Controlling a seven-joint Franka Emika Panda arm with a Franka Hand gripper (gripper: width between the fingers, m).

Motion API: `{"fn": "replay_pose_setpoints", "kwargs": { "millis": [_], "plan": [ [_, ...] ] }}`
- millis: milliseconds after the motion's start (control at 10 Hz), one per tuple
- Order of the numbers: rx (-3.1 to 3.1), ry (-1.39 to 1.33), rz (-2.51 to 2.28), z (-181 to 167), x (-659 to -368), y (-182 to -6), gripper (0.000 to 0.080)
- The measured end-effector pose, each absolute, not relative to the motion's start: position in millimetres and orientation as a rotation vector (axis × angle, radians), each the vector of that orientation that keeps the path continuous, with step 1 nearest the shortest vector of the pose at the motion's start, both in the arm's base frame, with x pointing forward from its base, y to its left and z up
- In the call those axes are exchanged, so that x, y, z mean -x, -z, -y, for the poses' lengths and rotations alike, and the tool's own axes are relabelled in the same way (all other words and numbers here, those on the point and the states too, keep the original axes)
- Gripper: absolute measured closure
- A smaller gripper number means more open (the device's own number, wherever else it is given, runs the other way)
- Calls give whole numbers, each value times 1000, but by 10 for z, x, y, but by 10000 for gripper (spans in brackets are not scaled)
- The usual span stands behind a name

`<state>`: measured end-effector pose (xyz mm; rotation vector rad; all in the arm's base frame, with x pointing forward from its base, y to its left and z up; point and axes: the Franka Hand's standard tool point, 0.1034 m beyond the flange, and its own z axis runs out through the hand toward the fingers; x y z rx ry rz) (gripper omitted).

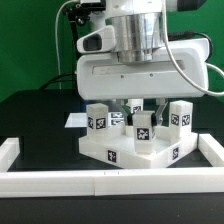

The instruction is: Assemble square table

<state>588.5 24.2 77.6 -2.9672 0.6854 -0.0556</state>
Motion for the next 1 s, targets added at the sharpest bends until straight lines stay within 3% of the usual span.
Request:
{"fn": "replay_pose_setpoints", "kwargs": {
  "millis": [300, 700, 800, 900, 1000],
  "plan": [
    [2792, 25, -1203, -325, -5876, -769, 508],
    [2650, 2, -1453, -419, -5874, -768, 503],
    [2657, 2, -1440, -421, -5874, -767, 312],
    [2700, 7, -1358, -423, -5873, -768, 312],
    [2714, 8, -1329, -432, -5873, -767, 183]
  ]
}}
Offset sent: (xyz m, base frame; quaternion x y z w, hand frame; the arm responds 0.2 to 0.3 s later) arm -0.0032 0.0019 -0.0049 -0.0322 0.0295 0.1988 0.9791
